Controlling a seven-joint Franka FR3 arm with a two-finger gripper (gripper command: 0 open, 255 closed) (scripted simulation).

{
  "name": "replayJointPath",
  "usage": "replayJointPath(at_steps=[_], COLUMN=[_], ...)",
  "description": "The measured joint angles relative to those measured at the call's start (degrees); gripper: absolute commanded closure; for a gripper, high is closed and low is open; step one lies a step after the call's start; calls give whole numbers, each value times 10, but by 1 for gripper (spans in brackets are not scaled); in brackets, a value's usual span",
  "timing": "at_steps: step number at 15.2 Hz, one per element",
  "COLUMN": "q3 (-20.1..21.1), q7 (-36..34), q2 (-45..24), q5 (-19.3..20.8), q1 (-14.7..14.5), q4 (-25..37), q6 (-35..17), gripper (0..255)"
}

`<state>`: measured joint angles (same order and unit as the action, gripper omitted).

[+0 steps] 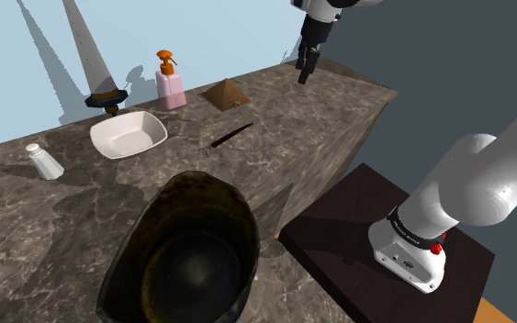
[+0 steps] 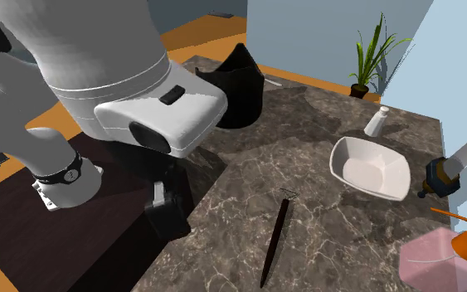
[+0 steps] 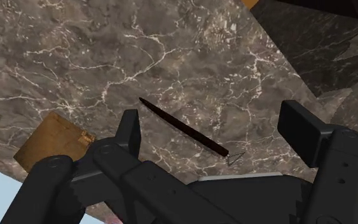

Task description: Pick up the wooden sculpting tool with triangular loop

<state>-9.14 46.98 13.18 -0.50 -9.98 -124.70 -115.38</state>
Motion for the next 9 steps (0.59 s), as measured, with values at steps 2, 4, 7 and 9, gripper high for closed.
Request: replayJointPath(at_steps=[2, 4, 7, 9], q3=[-3, -4, -1, 5], q7=[44, 87, 150, 189], q2=[-41, -90, -147, -186], q5=[-12, -26, -43, -53], q1=[-9, -17, -24, -28], q4=[18, 49, 77, 100], q6=[-13, -21, -34, -40], gripper=[0, 0, 0, 0])
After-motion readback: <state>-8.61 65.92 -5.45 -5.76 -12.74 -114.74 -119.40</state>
